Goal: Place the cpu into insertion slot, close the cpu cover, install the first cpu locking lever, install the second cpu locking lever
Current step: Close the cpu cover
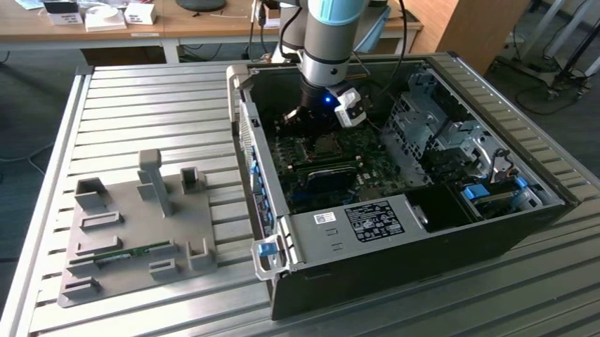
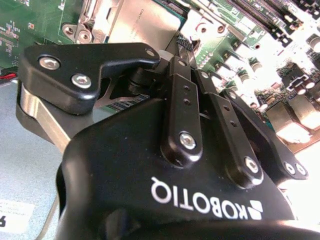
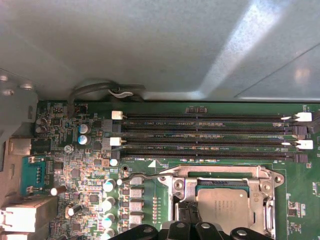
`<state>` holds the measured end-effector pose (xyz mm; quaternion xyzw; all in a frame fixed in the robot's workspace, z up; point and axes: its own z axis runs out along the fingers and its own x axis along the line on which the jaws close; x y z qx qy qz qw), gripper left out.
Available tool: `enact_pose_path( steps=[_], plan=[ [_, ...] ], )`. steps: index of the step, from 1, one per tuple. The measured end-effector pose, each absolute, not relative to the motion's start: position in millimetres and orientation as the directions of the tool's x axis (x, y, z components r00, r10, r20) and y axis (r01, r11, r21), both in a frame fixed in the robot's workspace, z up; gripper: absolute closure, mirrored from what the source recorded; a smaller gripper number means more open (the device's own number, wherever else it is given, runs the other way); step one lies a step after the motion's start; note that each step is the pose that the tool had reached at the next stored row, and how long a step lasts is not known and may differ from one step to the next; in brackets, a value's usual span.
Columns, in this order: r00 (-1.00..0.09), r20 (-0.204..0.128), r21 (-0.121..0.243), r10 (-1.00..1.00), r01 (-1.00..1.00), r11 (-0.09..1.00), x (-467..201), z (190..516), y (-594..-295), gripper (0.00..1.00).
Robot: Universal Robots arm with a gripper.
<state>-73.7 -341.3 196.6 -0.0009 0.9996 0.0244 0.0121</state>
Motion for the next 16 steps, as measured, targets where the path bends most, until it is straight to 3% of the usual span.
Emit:
enact_pose_path(
  steps=[16],
  plan=[
    [-1.000, -0.024, 0.049, -0.001, -0.002, 0.999, -74, 207, -341, 0.89]
  ],
)
